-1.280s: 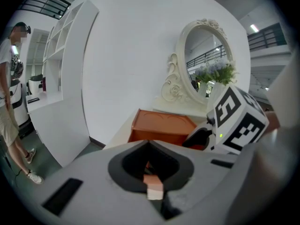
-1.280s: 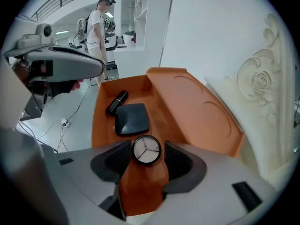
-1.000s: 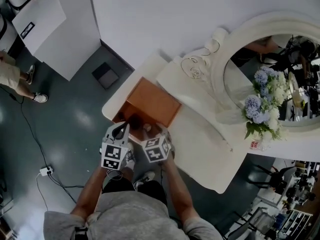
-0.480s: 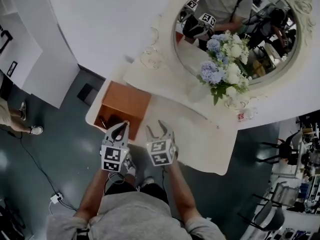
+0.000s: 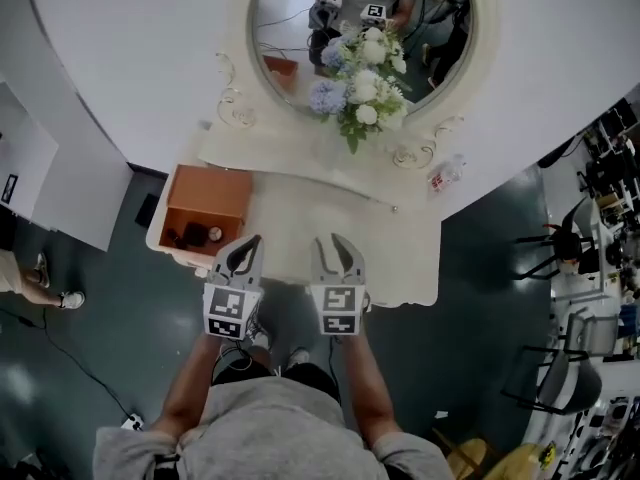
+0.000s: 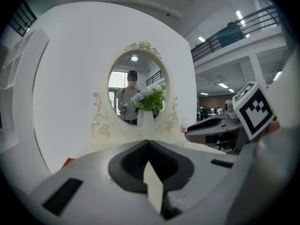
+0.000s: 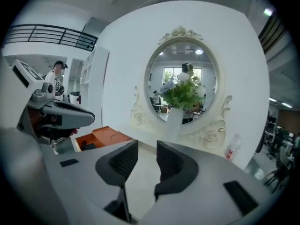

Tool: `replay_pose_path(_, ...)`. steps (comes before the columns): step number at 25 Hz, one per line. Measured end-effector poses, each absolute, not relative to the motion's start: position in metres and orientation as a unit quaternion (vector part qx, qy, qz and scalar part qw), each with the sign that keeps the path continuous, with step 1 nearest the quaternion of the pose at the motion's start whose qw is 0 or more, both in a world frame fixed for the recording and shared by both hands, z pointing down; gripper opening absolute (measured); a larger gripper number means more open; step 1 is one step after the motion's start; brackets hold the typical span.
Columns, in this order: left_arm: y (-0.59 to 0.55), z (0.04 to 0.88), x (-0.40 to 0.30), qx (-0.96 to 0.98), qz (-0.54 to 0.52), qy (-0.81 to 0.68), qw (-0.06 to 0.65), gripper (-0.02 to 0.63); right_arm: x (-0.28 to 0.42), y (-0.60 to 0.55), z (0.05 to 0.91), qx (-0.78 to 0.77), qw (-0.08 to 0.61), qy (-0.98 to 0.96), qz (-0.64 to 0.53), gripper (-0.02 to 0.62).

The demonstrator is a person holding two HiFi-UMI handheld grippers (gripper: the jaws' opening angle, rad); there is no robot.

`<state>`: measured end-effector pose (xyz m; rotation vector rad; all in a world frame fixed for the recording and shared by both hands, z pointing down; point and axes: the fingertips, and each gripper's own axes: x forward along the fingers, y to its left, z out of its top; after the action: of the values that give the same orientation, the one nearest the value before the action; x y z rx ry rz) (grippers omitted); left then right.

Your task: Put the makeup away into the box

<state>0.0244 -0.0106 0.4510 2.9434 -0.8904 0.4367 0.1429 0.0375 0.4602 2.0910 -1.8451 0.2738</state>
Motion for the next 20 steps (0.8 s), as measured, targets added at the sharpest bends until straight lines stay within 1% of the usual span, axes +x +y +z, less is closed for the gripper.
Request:
replay_pose_path(5, 0.037, 0.434, 0.052, 0.958, 0.127, -0.259, 0.004, 0.002, 0.168, 0.099, 0.443, 0.770, 0.144, -0.616, 0.085, 0.090)
replay_pose_path(12, 0.098, 0.424, 0.070, 0.966, 0.120, -0.229, -0.018, 0.002, 0.181, 0.171, 0.424, 0.795, 0.113, -0.593, 0.056, 0.035)
replay_pose_path(20, 0.139, 0.430, 0.069, 0.966, 0.120, -0.226, -0.022, 0.002, 0.175, 0.217, 0.422, 0.799, 0.104, -0.590, 0.046, 0.021)
